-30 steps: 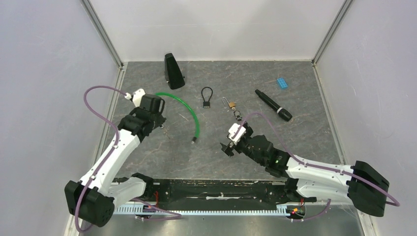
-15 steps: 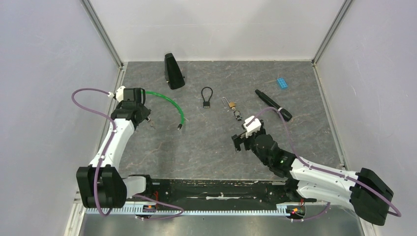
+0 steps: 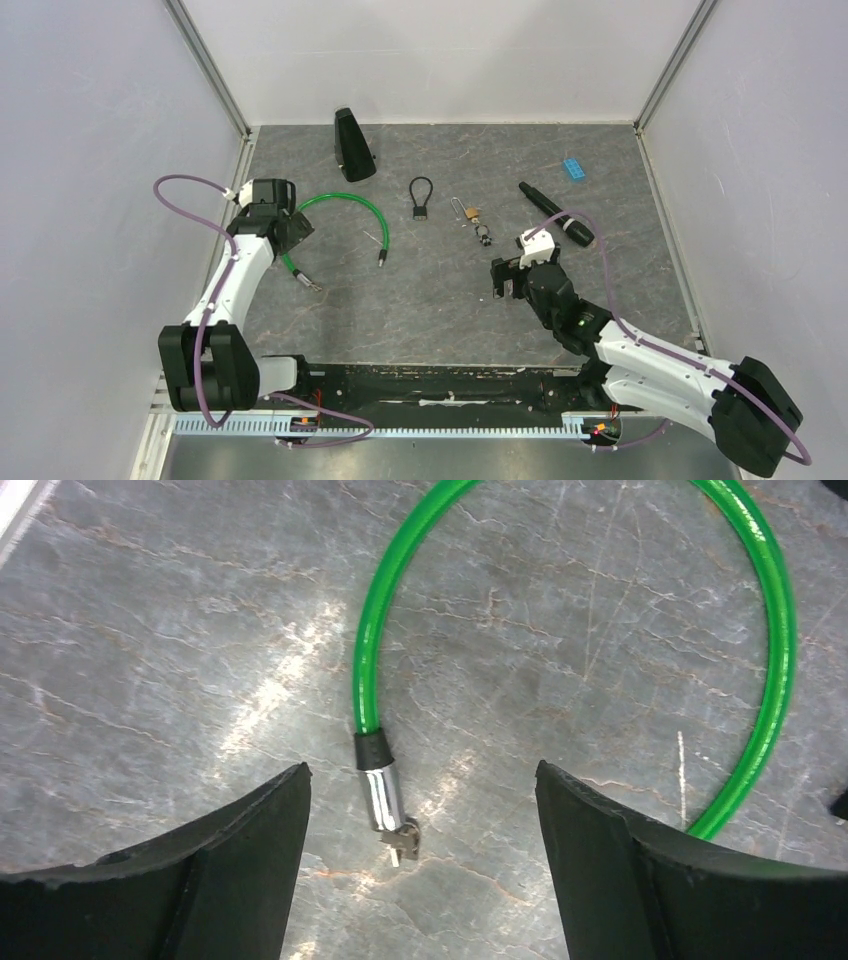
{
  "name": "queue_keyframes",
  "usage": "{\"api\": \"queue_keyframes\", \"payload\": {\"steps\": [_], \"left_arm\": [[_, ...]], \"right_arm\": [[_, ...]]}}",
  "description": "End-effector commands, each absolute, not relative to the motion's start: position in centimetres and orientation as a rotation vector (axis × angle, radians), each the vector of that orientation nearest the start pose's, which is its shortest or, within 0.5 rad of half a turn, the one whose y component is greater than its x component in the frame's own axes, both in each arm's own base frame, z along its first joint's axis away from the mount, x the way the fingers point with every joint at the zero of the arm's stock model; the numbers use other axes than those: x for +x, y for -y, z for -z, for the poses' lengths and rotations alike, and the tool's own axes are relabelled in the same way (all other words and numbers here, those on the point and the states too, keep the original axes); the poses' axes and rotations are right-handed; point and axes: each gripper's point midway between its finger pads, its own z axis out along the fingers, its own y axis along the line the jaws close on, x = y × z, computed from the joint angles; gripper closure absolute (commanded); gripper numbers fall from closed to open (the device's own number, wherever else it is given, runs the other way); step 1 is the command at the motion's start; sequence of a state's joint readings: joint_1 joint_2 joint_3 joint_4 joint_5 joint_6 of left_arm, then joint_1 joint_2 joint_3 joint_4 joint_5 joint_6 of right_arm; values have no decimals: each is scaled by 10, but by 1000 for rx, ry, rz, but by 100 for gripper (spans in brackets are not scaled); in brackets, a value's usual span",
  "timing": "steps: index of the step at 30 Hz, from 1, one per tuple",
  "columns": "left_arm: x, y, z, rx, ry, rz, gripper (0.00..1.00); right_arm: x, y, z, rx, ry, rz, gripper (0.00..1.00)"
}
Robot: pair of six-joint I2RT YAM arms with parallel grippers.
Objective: Unlock with the key
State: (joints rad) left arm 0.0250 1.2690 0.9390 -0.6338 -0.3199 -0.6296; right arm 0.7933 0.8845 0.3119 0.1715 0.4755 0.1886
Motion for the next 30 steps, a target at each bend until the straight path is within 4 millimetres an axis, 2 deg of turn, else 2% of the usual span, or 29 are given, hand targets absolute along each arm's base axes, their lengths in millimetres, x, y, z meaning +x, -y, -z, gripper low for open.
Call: {"api": "queue_keyframes", "payload": {"steps": [1,5,7,8,10,14,19,23,29,30], "left_arm": [[304,-53,-154,-813,-2247,-231,12],[300,-44,-171,-753,-2200,-146,8],[301,-30,-175,-690,-2165,-49,8],[301,-11,-175,-608,-2169,-7,8],[298,8,-177,-498,-2167,8,4],[291,28,-196,-355,-2121,7,0],[284,22,-211,-371,-2027,1,0],[281,17,-213,-389,-1994,-7,0],[282,21,-211,-377,-2010,9,0],[282,22,-211,-375,-2013,17,0]], "right_arm": [[257,-155,-110,-225,-1932,-219,2],[260,-159,-108,-239,-1968,-209,2],[262,-164,-109,-252,-1982,-217,2],[264,-167,-111,-259,-1988,-224,2],[269,-174,-109,-292,-2022,-220,2],[282,-190,-109,-342,-2076,-204,2],[312,-222,-111,-366,-2087,-218,2],[348,-257,-114,-395,-2067,-232,4],[403,-299,-88,-394,-2055,-231,17],[412,-305,-88,-386,-2040,-235,19]]}}
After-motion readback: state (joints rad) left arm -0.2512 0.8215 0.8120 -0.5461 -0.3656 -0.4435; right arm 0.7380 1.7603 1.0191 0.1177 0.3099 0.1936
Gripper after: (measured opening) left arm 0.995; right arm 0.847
